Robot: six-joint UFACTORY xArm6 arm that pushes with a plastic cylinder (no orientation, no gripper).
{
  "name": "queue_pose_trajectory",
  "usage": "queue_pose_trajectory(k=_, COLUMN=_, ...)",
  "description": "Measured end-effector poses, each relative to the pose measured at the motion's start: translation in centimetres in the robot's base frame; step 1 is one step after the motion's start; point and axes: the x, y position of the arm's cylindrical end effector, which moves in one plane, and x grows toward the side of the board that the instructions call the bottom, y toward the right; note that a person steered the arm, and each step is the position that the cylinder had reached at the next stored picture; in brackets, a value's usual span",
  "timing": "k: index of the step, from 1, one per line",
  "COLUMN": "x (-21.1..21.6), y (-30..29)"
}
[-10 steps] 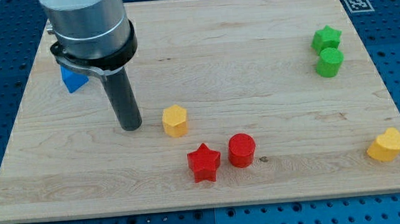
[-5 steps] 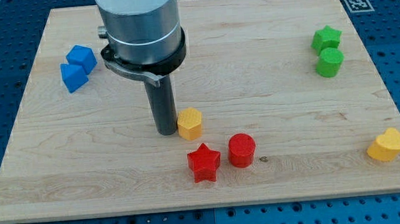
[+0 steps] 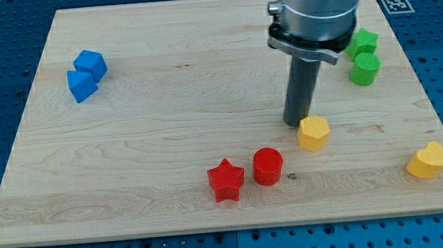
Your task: Slide the yellow hexagon into the yellow heart
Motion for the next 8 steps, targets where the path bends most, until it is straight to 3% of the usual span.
queue_pose_trajectory(k=4, x=2.9, y=-2.6)
queue_pose_trajectory(k=6, x=3.1, y=3.2)
queue_pose_trajectory(k=8, x=6.3, y=4.1)
